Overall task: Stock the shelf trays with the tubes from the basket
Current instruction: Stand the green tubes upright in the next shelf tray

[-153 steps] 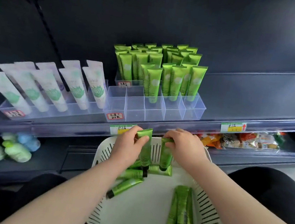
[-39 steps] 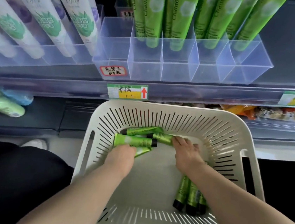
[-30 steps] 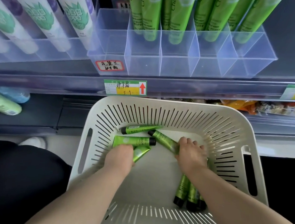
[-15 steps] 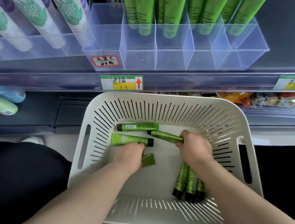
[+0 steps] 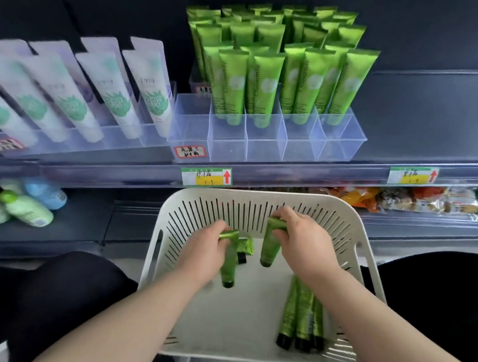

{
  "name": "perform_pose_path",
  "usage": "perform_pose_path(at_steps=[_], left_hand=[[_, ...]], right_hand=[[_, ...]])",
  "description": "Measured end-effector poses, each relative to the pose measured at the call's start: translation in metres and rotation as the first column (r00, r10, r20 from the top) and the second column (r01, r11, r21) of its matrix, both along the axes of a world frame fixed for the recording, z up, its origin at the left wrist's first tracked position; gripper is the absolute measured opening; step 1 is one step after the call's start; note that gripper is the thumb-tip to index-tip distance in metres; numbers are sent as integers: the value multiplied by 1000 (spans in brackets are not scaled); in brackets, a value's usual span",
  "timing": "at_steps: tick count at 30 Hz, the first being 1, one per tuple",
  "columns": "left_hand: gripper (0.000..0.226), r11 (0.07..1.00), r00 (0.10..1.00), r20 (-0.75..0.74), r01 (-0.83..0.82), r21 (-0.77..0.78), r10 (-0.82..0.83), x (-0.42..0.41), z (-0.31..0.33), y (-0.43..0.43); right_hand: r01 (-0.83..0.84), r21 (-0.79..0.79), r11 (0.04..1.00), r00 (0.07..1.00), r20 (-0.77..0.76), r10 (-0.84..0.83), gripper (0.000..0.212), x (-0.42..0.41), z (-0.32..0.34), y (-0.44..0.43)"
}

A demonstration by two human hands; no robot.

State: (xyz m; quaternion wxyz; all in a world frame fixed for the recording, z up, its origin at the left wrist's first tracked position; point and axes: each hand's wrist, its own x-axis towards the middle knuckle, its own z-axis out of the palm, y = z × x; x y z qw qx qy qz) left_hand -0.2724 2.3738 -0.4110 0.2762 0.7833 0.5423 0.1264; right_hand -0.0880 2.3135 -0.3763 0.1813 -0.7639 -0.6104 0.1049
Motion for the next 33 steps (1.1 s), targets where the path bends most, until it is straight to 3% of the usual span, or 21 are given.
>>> perform_pose_path(at_steps=[3, 9, 16, 20, 27, 33], left_hand=[[19, 995, 987, 158, -36, 88, 22, 3, 38, 3], [19, 945, 943, 332, -119, 304, 12, 7, 133, 28], [21, 802, 919, 392, -265, 536, 42, 0, 238, 75], [20, 771, 935, 347, -276, 574, 77, 0, 262, 104], [23, 833, 977, 176, -196, 517, 121, 8, 253, 153], [26, 857, 984, -139, -24, 515, 110, 17, 242, 181]], right_hand=[[-24, 100, 995, 1000, 12, 22, 22, -2, 29, 4], [-45, 282, 958, 996, 87, 21, 24, -5, 97, 20], [-122, 496, 860, 986, 158, 49, 29, -18, 188, 52], [-145, 556, 818, 985, 156, 69, 28, -24, 211, 71], [-187, 487, 853, 978, 172, 117, 27, -22, 205, 100], [-187, 488, 853, 978, 175, 114, 26, -16, 203, 113]])
